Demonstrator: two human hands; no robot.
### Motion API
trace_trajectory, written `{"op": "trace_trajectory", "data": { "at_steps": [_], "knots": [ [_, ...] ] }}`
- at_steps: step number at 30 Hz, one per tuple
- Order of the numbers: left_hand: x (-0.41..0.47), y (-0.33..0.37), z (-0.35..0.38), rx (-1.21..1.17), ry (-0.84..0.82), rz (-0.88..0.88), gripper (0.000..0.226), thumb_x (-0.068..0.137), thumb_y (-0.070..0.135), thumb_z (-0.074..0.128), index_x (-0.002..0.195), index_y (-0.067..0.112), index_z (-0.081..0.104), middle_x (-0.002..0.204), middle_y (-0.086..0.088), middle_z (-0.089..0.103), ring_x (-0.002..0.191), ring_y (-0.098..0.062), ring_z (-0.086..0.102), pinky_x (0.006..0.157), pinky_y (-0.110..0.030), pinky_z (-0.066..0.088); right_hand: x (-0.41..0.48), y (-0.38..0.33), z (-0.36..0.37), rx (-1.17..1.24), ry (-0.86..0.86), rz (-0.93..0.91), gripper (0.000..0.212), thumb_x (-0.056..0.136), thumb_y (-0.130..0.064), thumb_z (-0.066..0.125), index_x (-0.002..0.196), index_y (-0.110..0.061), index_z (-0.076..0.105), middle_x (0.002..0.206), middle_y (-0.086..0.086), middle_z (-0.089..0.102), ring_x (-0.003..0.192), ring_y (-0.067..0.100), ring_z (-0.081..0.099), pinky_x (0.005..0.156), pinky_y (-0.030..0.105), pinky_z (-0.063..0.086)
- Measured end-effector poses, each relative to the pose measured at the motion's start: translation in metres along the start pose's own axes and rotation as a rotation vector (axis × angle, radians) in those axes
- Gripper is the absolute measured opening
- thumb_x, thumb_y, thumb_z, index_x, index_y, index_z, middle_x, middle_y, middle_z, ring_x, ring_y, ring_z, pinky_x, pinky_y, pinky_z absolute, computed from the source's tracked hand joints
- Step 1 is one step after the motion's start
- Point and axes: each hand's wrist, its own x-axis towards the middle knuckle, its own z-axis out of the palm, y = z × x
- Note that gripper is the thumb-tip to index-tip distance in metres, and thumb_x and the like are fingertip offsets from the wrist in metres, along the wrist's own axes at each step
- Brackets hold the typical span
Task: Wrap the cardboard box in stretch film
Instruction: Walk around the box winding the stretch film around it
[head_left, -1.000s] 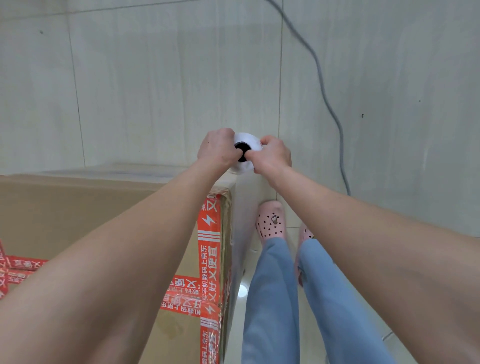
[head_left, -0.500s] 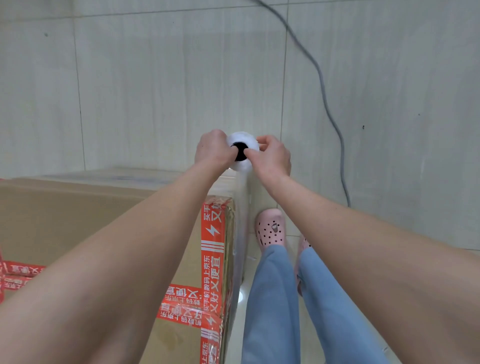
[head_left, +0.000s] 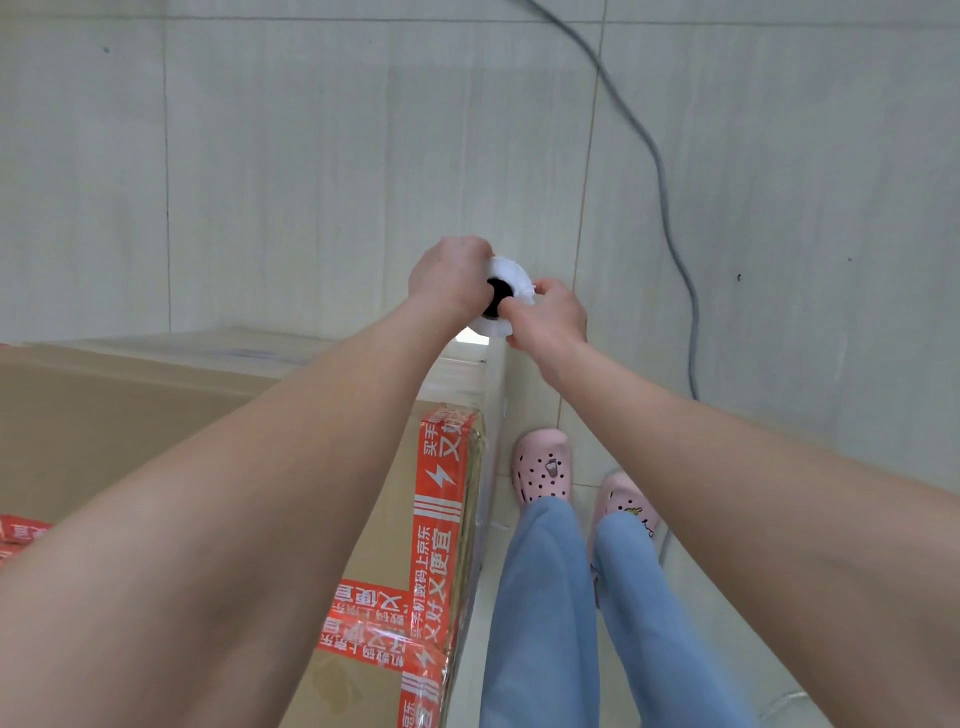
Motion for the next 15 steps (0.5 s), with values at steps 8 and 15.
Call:
{"op": "trace_trajectory", "data": {
  "at_steps": [8, 15],
  "knots": [
    [-0.006, -0.037, -0.014, -0.439, 0.046, -0.315, 0.008, 0.082, 0.01, 0.057, 0.086, 0.003, 0.057, 0.092, -0.013, 0.063, 0.073, -0.034, 0.069, 0.069, -0.043, 0.06, 0.003, -0.032, 0.015, -0.11, -0.072, -0.14, 0.049, 0.082, -0.03, 0.065, 0.129, -0.02, 0.054, 0.12, 0.001, 0.061, 0.103, 0.019, 0.06, 0.081, 0.029, 0.048],
    [-0.004, -0.059, -0.023, -0.525, 0.09, -0.41, 0.006, 0.081, 0.007, 0.057, 0.084, 0.003, 0.058, 0.094, -0.015, 0.066, 0.069, -0.034, 0.069, 0.067, -0.039, 0.06, 0.006, -0.055, 0.043, -0.235, -0.125, -0.168, 0.027, 0.085, -0.022, 0.061, 0.111, -0.015, 0.061, 0.103, 0.004, 0.064, 0.095, 0.023, 0.061, 0.08, 0.032, 0.05]
  ]
}}
